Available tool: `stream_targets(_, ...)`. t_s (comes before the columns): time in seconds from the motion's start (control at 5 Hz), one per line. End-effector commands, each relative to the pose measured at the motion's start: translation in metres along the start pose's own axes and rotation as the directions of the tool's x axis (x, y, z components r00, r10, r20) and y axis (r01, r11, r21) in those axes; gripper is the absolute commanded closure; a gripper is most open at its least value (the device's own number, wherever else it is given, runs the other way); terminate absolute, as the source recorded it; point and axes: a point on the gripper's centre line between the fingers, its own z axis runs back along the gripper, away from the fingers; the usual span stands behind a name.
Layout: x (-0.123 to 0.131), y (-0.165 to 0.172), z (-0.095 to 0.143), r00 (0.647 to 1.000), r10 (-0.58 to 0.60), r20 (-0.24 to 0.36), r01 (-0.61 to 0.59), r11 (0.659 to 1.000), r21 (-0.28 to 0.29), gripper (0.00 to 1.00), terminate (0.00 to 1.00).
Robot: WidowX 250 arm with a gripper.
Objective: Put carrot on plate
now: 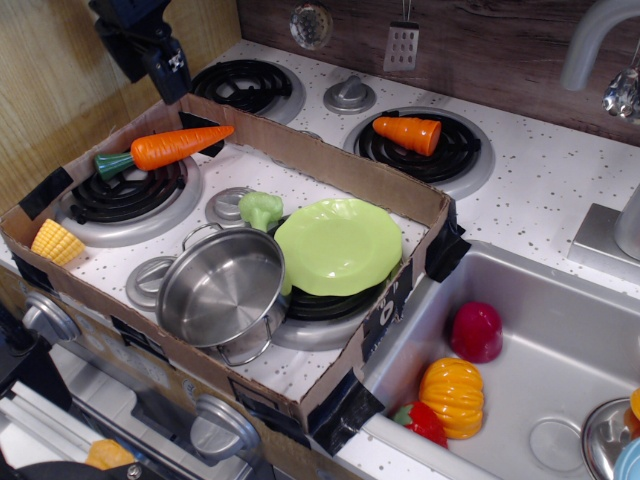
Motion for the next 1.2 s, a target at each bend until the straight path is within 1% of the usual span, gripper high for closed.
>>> stream_targets(0.0, -0.011, -0.009, 0.001, 0.999, 0.007, 0.05, -0.008, 0.999, 0.033, 0.0, 0.0)
stream_targets(0.2, -0.01, -0.005, -0.014, 0.997, -0.008, 0.071, 0.007, 1.0, 0.017, 0.0, 0.0)
stream_targets(0.6, -0.003, 0.01, -0.034, 0.996, -0.046, 0.071, 0.046, 0.999, 0.006, 0.0, 0.0)
stream_targets(0.8, -0.007, 0.012, -0.045, 0.993, -0.087, 0.075, 0.085, 0.996, 0.024, 0.0, 0.0)
stream_targets(1.0, -0.009, 0.008, -0.052, 0.993, -0.067, 0.095, 0.068, 0.998, -0.005, 1.0, 0.0)
